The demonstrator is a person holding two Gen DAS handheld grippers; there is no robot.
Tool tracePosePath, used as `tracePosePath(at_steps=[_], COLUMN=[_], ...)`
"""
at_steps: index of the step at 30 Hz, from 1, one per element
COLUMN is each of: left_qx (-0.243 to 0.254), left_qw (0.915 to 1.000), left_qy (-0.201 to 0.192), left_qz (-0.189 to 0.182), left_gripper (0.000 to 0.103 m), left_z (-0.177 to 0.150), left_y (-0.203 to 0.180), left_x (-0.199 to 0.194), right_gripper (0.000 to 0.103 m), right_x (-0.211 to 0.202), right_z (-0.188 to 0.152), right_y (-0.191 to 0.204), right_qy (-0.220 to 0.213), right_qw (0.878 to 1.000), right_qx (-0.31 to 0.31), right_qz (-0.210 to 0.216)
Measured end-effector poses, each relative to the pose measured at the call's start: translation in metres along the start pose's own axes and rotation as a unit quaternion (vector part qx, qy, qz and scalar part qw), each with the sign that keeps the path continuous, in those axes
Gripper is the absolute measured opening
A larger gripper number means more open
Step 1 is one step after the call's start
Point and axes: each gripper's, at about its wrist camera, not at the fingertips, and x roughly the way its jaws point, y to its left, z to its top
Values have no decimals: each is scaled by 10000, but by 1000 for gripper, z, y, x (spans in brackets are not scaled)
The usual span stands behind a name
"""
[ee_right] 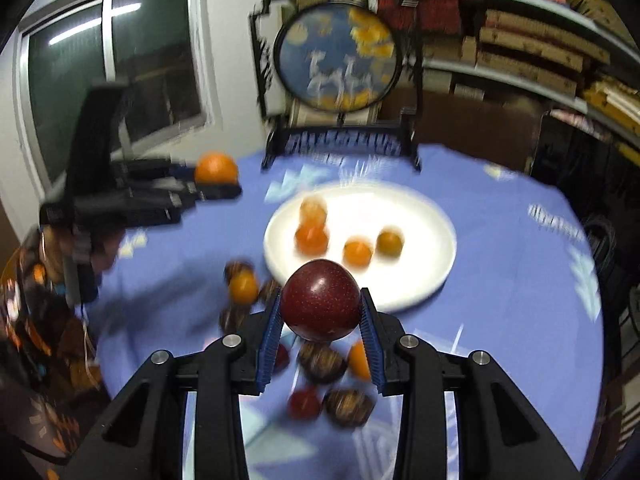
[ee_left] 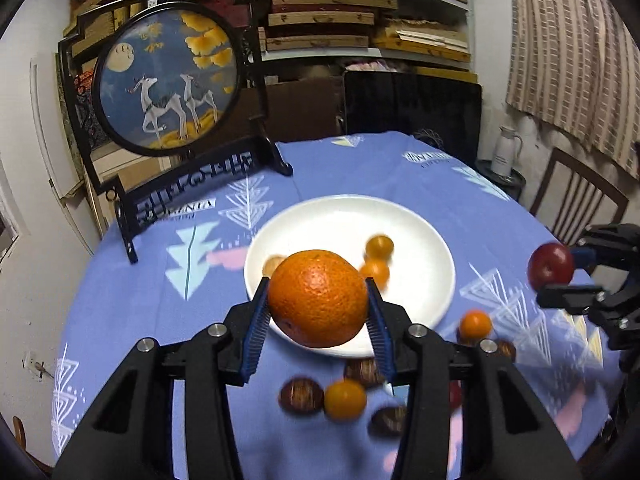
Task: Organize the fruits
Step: 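Carry the orange and plum onto the plate and open both tools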
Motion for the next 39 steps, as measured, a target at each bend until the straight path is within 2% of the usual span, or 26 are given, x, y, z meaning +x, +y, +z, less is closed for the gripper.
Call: tracePosePath(at_steps=[5, 12, 22, 30, 39], left_qx=[-123, -261, -322, -339, -279], left_qw=[9998, 9987, 9971, 9965, 9966], left_qy=[181, 415, 417, 630, 663], left_qz=[-13, 133, 542, 436, 397], left_gripper=[44, 44, 44, 44, 44], left_z=[14, 24, 35, 26, 23], left_y=[-1, -1, 1, 2, -1], left_x=[36, 81, 109, 129, 130], right_gripper=[37, 37, 37, 37, 38], right_x=[22, 68, 115, 136, 147], right_z=[27, 44, 64, 55, 49], right_y=[-25, -49, -56, -63, -67], right_qy=[-219, -195, -90, 5, 135], right_qw=[9992, 9973, 9969, 9946, 9942], right_qx=[328, 699, 762, 981, 1031], right_qz=[0, 119, 174, 327, 280])
